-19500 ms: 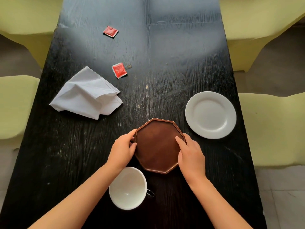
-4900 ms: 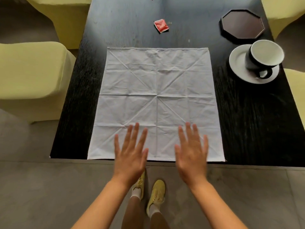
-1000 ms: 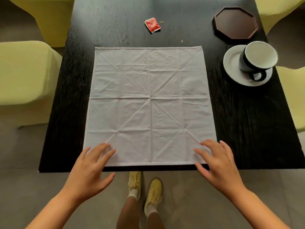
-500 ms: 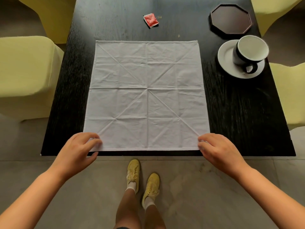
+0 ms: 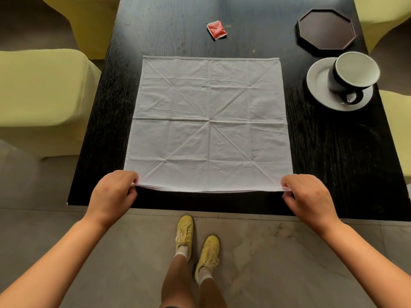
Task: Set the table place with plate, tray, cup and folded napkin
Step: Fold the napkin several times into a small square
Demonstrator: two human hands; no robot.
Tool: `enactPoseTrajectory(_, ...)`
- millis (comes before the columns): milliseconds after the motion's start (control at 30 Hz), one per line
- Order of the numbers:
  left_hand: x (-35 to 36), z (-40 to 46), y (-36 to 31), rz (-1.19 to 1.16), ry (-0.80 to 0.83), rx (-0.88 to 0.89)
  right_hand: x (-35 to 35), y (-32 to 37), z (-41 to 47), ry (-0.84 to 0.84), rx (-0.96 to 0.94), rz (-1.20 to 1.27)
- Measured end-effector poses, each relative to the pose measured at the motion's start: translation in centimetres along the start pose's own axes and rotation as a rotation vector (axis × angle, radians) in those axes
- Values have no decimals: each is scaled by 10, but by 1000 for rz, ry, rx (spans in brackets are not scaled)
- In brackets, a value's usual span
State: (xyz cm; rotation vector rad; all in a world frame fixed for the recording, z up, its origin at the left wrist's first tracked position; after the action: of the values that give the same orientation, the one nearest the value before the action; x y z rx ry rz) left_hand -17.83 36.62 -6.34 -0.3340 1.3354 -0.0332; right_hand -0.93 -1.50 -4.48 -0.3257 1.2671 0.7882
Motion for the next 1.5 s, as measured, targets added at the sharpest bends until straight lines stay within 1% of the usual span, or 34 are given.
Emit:
enactPoseTrajectory(133, -3, -8, 10, -22, 18, -147, -2, -8, -3, 23, 58, 50)
enactPoseTrajectory(300, -15, -22, 9, -262, -30, -271, -14, -10, -14, 4, 67, 118)
enactPoseTrajectory(433, -26, -31, 18, -489, -80, -500, -24, -8, -24, 4, 173, 176)
enactPoseTrajectory(567, -34, -26, 25, -578, -157, -581, -33, -6, -19, -61, 295, 303)
enactPoseTrajectory(700, -38, 2, 29, -666, -231, -605, -35, -12, 5, -113, 399, 307)
enactPoseTrajectory(800, -36, 33, 34, -726, -273, -624, -33, -20, 34, -171, 514, 341)
enactPoseTrajectory(933, -31, 83, 42, -768, -309, -640, -27, -33, 80, -215, 673, 384)
enactPoseTrajectory(1067, -26, 135, 53, -815, -328, -650, -19, -45, 125, -237, 765, 402)
enactPoseTrajectory(1233, -15, 192, 69, -759, -284, -596, 3, -65, 171, -291, 856, 438)
enactPoseTrajectory(1333, -2, 225, 79, -701, -270, -566, 20, -80, 201, -341, 879, 486)
enactPoseTrajectory(1500, 29, 274, 96, -574, -270, -554, 55, -104, 252, -326, 876, 457)
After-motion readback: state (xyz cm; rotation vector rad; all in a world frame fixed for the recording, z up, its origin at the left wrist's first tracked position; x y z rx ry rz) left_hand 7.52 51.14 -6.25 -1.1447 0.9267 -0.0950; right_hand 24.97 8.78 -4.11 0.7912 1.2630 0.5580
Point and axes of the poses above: each hand's wrist, its own z-axis towards the middle knuckle, its own x-axis out of the palm, y = z × x, the point moved 3 cm from there along z, towards the middle knuckle, and after that the axes turned 11 degrees about -y, right-handed, at the moved point
